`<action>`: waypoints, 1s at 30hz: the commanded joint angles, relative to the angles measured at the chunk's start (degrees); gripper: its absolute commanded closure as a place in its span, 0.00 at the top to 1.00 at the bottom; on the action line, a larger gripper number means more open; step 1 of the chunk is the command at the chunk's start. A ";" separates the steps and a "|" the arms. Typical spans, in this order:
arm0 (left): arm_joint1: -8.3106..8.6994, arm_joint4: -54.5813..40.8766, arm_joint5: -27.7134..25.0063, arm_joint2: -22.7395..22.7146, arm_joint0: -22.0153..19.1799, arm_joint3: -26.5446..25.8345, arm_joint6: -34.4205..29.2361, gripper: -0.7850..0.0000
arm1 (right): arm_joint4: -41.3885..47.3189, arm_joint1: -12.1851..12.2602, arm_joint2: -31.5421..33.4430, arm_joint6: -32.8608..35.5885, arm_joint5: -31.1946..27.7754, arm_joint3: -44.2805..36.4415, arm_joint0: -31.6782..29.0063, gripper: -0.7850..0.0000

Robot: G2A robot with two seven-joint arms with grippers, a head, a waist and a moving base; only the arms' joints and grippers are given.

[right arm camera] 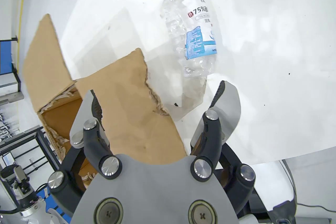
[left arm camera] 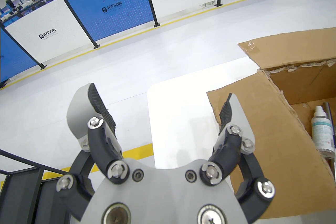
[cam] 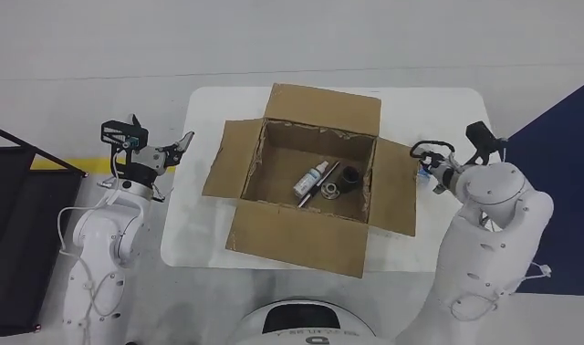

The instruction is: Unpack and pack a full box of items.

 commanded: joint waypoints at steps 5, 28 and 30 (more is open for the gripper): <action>0.00 0.00 0.00 0.00 0.00 0.00 0.00 1.00 | -4.07 -0.35 -4.36 1.65 -1.62 5.26 3.12 1.00; 0.00 0.00 0.00 0.00 0.00 0.00 0.00 1.00 | -9.66 -3.11 -13.84 1.19 -1.16 4.02 2.06 1.00; 0.00 0.00 0.00 0.00 0.00 0.00 0.00 1.00 | -7.46 -2.80 -9.86 0.76 -0.74 1.95 1.22 1.00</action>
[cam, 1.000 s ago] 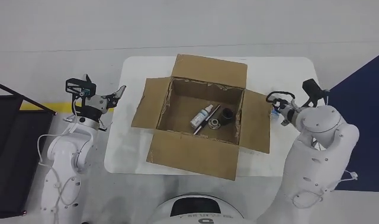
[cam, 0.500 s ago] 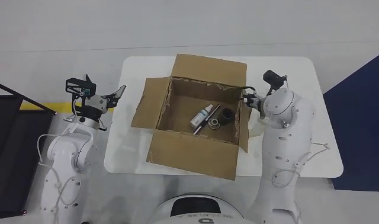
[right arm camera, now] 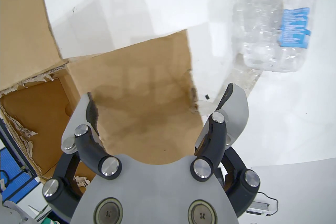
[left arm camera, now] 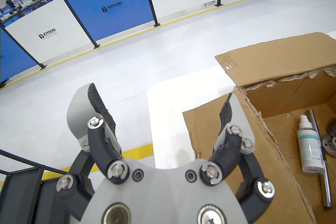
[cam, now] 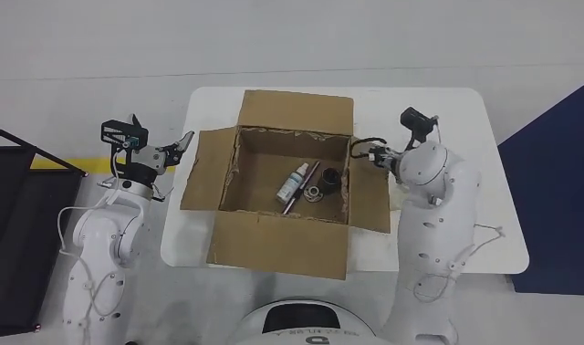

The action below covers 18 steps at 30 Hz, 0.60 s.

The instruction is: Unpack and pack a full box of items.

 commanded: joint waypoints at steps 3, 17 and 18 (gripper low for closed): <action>0.00 0.00 0.00 0.00 0.00 0.00 0.00 1.00 | 4.58 0.44 7.76 -0.52 0.54 -2.74 -1.43 1.00; 0.00 0.00 0.00 0.00 0.00 0.00 0.00 1.00 | -5.80 2.62 9.76 -7.49 -1.68 12.08 3.56 1.00; 0.00 0.00 0.00 0.00 0.00 0.00 0.00 1.00 | -6.63 2.77 9.82 -7.81 -1.41 13.44 4.37 1.00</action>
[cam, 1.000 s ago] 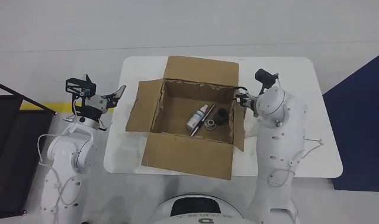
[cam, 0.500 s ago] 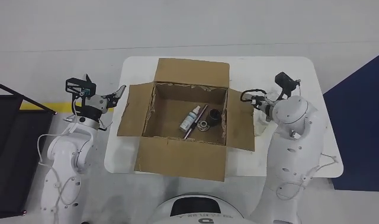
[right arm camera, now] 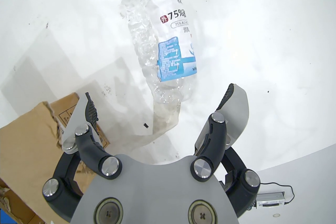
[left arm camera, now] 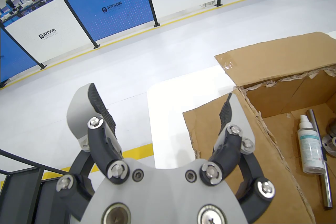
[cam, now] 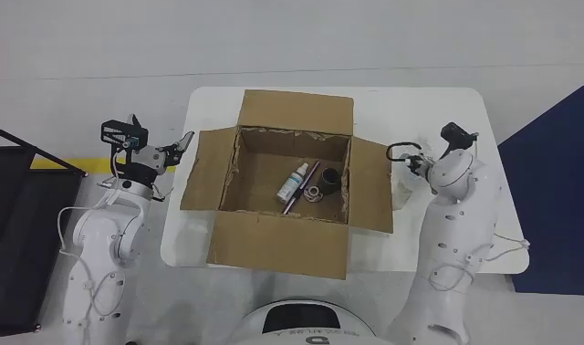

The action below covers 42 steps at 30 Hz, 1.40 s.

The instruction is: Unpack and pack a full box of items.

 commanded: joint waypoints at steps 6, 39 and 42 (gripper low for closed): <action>0.00 0.00 0.00 0.00 0.00 0.00 0.00 1.00 | -3.70 1.05 0.79 -0.82 0.40 9.78 5.57 1.00; 0.00 0.00 0.00 0.00 0.00 0.00 0.00 1.00 | 36.67 3.69 18.84 0.88 -3.14 0.72 1.82 0.00; 0.00 0.00 0.00 0.00 0.00 0.00 0.00 1.00 | 50.37 3.78 22.98 -0.42 -5.15 -1.93 -0.07 0.00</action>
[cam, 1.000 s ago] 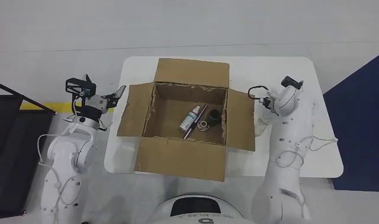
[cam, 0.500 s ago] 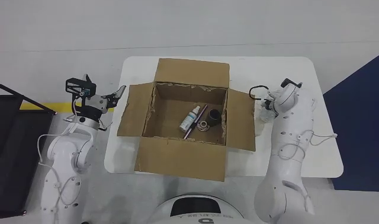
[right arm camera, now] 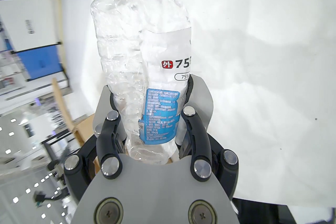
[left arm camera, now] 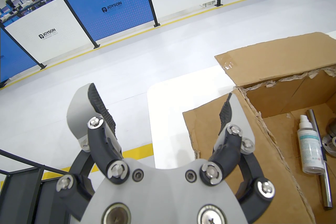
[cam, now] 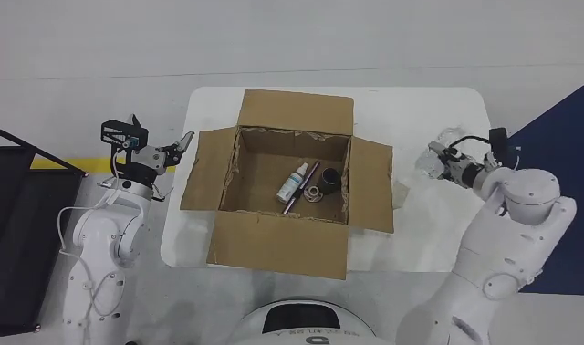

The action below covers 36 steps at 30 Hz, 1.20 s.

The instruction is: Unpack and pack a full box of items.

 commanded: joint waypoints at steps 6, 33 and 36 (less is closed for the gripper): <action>0.00 0.00 0.00 0.00 0.00 0.00 0.00 1.00 | 30.38 -0.07 2.35 5.15 -5.19 -7.15 -6.13 0.00; 0.00 0.00 0.00 0.00 0.00 0.00 0.00 1.00 | -6.23 -0.03 -60.32 -10.48 6.02 -11.13 -15.36 0.00; 0.00 0.00 0.00 0.00 0.00 0.00 0.00 1.00 | -7.92 -0.16 -62.58 -14.17 9.18 -9.26 -14.74 0.00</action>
